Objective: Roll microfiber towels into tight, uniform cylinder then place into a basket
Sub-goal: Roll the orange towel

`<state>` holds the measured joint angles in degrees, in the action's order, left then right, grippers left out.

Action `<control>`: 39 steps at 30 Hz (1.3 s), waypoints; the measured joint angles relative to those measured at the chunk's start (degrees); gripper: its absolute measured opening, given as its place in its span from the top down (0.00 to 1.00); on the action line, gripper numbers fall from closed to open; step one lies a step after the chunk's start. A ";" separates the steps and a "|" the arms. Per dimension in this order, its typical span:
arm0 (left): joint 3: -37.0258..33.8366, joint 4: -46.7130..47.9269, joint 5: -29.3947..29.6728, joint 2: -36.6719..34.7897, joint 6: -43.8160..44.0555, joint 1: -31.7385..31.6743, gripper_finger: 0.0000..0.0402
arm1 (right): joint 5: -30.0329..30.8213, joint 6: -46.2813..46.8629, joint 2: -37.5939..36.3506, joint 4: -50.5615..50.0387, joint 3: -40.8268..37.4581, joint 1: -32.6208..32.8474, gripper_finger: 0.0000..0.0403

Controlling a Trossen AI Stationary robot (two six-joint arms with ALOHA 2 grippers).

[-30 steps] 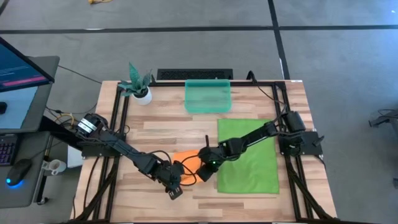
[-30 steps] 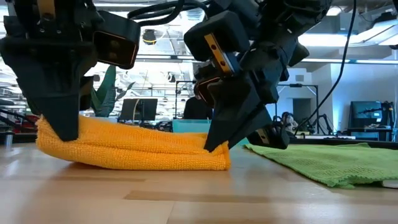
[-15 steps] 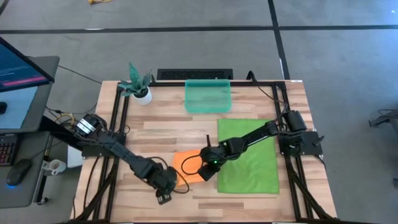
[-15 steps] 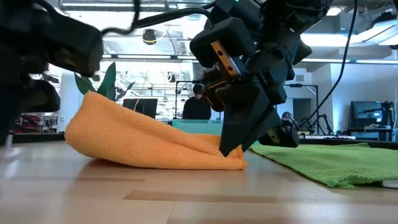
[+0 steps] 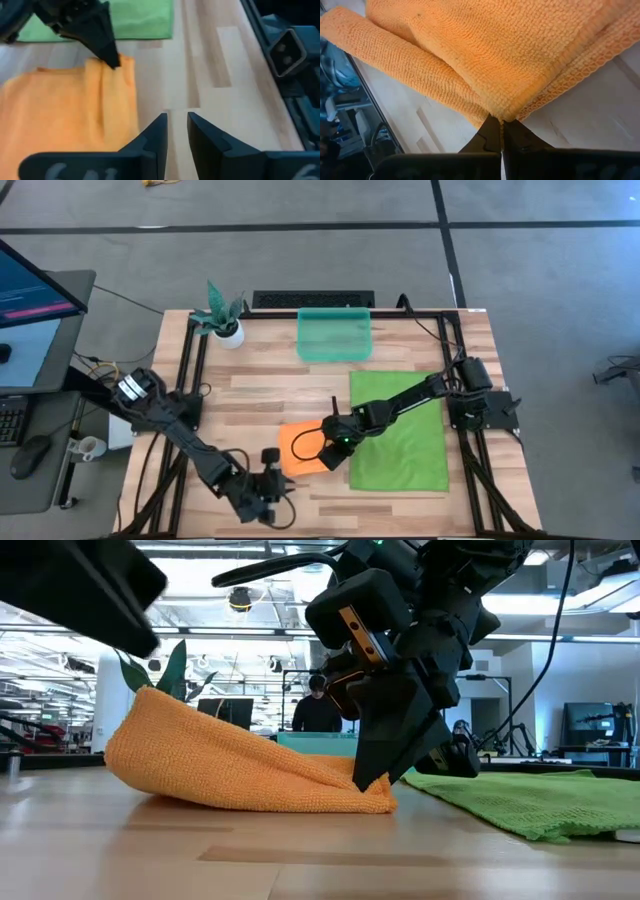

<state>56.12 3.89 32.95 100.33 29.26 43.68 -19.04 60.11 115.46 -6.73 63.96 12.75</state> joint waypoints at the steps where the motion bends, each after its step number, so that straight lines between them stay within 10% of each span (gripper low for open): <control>1: -0.32 -0.87 -1.64 0.00 -0.42 -0.97 0.86 | -0.07 -0.02 0.00 -0.01 0.00 0.00 0.97; 17: -1.14 -0.63 -8.13 3.07 -3.04 -7.27 0.94 | -0.62 -0.58 0.02 -0.24 0.00 -0.42 0.97; 29: -1.18 7.23 -4.74 6.20 10.46 -8.31 0.98 | -2.09 -0.59 0.02 0.04 0.01 -0.47 0.96; 39: -1.05 8.30 -5.49 7.91 13.99 -8.21 1.00 | -3.82 -2.65 0.12 1.34 -0.04 -0.44 0.72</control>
<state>55.07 12.19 27.45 108.25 43.24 35.47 -22.86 57.45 115.58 -5.39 63.92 12.32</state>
